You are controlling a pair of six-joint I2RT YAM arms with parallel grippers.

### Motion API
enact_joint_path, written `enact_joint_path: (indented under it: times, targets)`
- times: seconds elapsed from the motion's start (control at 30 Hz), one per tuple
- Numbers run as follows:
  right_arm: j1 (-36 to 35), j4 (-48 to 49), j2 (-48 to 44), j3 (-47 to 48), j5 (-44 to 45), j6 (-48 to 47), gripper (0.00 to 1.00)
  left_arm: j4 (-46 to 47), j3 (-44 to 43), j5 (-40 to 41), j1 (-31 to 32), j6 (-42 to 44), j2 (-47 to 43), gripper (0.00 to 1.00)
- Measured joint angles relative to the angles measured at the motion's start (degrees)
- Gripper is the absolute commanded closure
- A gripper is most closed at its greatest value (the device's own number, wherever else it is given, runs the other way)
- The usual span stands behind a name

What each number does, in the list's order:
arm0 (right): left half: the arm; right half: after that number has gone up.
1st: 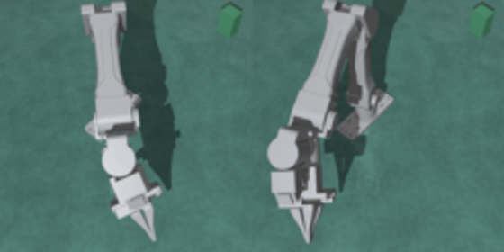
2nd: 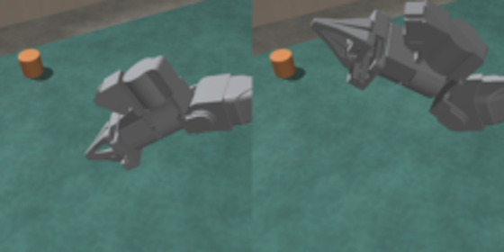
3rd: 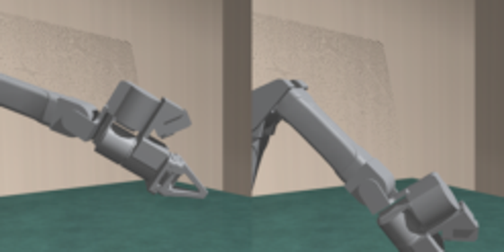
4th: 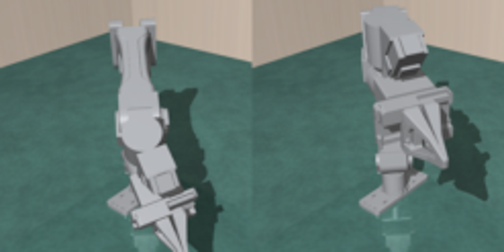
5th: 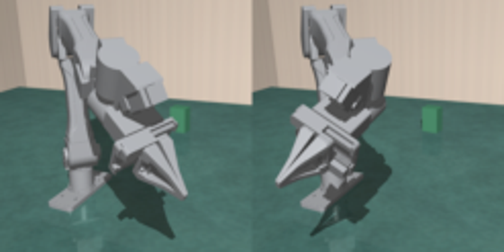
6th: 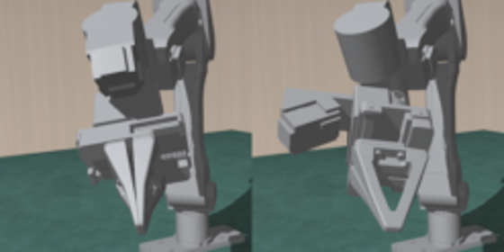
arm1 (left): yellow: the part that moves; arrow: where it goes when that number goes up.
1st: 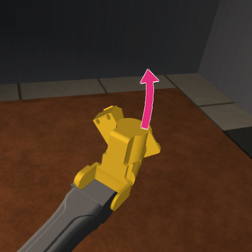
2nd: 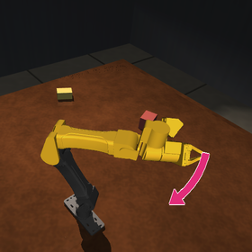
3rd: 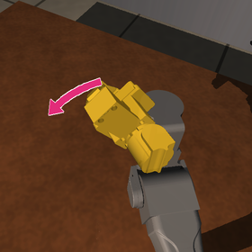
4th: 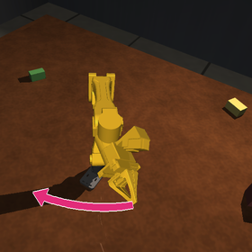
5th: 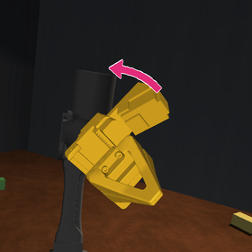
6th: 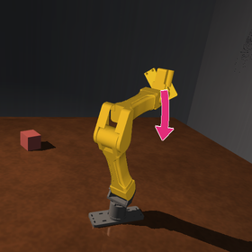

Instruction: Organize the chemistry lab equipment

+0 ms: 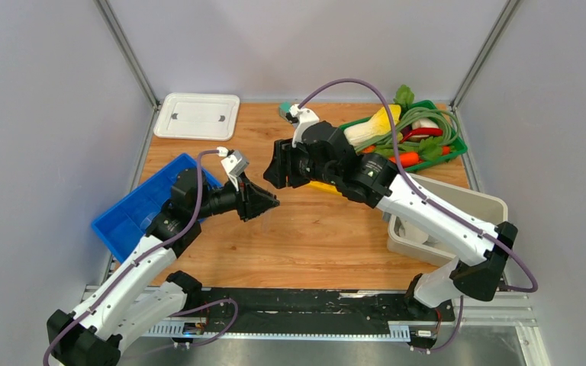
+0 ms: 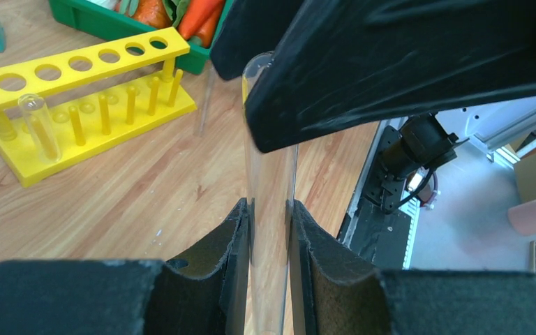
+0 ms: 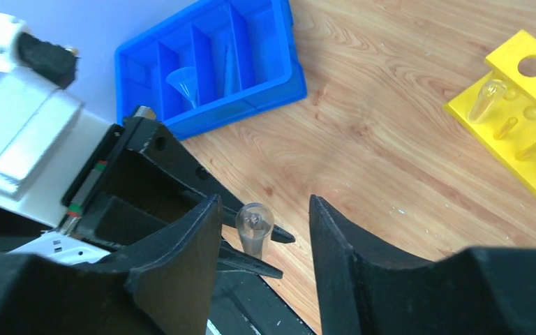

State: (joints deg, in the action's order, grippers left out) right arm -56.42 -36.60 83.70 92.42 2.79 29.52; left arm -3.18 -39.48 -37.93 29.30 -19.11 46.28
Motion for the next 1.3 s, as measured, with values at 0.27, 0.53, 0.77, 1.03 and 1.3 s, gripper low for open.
enact_joint_path:
  times: [0.27,0.53,0.77,1.03,1.3]
  targets:
    - [0.0,-0.07,1.07,-0.09,-1.11,0.02,0.73,0.04,0.0,-0.44,0.0,0.07,0.0,0.78]
    - [0.07,3.13,0.09,-2.95,-0.98,0.0,0.81,-0.57,0.0,-0.46,0.04,0.44,0.72,0.43]
    - [3.5,4.52,-0.83,-4.35,0.96,-1.22,0.81,-6.82,-2.34,-0.76,0.11,1.77,1.7,0.26]
    - [9.46,13.27,-5.18,-11.15,13.42,-8.63,0.8,-21.75,-7.69,1.68,0.22,7.17,2.27,0.25]
    - [13.11,26.21,-3.45,-17.07,21.55,-16.65,0.8,-31.21,-7.56,6.12,0.26,11.87,-6.43,0.23]
